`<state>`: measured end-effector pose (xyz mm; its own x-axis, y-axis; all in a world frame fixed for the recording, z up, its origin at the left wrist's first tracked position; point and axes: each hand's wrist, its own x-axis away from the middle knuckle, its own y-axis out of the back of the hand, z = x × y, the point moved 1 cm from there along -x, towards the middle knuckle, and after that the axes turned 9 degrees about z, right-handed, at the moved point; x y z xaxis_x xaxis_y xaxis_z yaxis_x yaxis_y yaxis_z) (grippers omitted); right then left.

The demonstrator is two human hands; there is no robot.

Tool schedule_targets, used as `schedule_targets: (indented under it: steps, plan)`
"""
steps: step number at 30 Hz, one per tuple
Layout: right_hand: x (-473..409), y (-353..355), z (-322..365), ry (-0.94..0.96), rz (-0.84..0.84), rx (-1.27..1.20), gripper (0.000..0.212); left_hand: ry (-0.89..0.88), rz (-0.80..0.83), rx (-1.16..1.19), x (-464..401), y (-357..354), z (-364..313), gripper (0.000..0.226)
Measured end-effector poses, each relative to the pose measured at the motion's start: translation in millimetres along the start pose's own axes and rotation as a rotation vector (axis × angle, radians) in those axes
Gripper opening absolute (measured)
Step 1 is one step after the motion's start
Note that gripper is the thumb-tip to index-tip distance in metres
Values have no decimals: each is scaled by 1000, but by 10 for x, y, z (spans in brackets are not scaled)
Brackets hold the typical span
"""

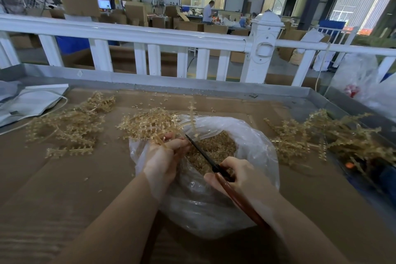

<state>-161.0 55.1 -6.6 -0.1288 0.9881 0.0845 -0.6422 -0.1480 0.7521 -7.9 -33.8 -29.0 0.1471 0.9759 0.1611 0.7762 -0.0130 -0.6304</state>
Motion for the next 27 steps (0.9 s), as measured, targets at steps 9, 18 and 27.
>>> schedule_targets:
  steps: [9,18,27]
  plan:
    - [-8,32,-12,-18,-50,45,28,99,-1,-76,10,-8,-2,45]
    - [96,202,-8,31,42,-70,24,183,-3,-61,12,-6,-31,8]
    - [114,147,-7,26,-48,-76,32,57,-37,-53,41,-20,-79,13]
